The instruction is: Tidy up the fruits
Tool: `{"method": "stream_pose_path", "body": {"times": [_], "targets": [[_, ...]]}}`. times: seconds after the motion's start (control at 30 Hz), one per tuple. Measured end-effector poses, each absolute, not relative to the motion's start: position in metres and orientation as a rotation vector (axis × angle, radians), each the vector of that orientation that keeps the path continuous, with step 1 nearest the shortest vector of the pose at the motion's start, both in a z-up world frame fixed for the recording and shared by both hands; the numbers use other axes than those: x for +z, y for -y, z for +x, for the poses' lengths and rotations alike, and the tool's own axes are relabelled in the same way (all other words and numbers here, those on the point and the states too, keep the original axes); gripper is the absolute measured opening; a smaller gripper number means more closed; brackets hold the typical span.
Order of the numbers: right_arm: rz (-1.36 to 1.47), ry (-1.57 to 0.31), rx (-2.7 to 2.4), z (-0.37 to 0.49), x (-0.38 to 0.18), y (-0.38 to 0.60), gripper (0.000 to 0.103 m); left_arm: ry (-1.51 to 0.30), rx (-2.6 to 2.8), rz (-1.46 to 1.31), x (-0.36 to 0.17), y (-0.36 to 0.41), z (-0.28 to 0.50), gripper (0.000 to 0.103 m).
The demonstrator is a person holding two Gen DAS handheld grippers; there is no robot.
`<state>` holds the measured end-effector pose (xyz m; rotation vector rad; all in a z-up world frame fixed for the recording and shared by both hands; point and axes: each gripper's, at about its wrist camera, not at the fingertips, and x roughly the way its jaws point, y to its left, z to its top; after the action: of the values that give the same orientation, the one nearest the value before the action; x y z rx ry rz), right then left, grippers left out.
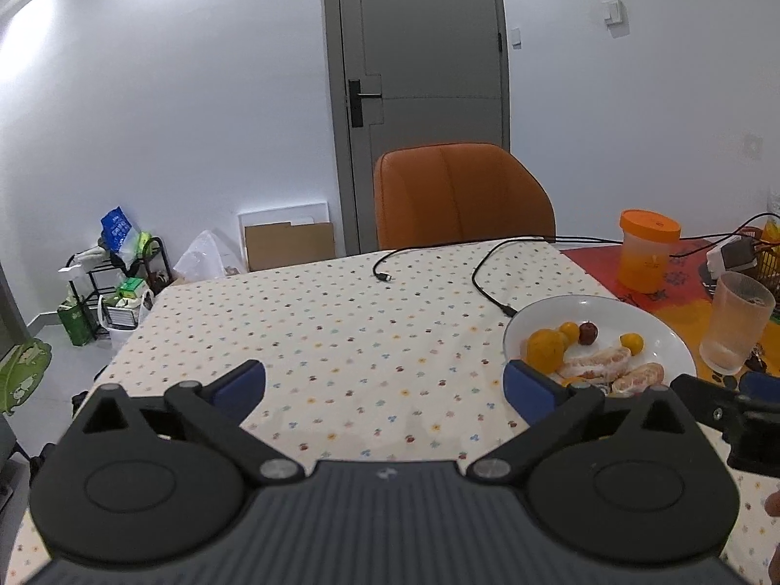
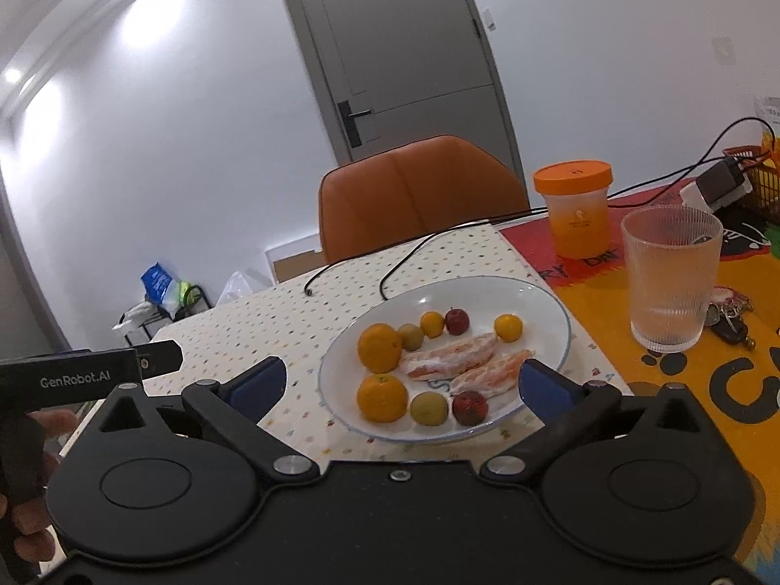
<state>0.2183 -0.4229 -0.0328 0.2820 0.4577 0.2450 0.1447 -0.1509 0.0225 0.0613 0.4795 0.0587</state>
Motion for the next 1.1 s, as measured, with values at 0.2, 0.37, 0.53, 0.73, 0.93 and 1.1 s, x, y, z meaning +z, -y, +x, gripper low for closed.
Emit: {"method": "stream_pose_path", "body": {"times": [0.2,0.37,0.53,0.73,0.93,1.1], "targets": [[0.258,-0.454,0.264,0.205,-0.026,0.417,0.103,-0.484,0.06,0.057,0.027,0.137,0.126,0.103],[0.237,-0.45,0.284,0.196,-0.02,0.413,0.103,-0.494,0.058,0.054,0.028,0.127,0.114,0.103],[0.239,-0.453,0.299,0.19,-0.017,0.411,0.103,-0.5,0.051,0.033,0.028,0.115,0.103,0.103],[0.189,-0.461,0.3,0.182,-0.014,0.399,0.103,-0.503,0.056,0.02,0.028,0.102,0.091,0.103],[0.184,-0.448,0.312,0.171,-0.009,0.39,0.103,-0.499,0.055,0.005,0.026,0.089,0.079,0.103],[0.157,-0.456,0.313,0.164,-0.008,0.381,0.103,-0.491,0.073,-0.017,0.023,0.079,0.07,0.103]]}}
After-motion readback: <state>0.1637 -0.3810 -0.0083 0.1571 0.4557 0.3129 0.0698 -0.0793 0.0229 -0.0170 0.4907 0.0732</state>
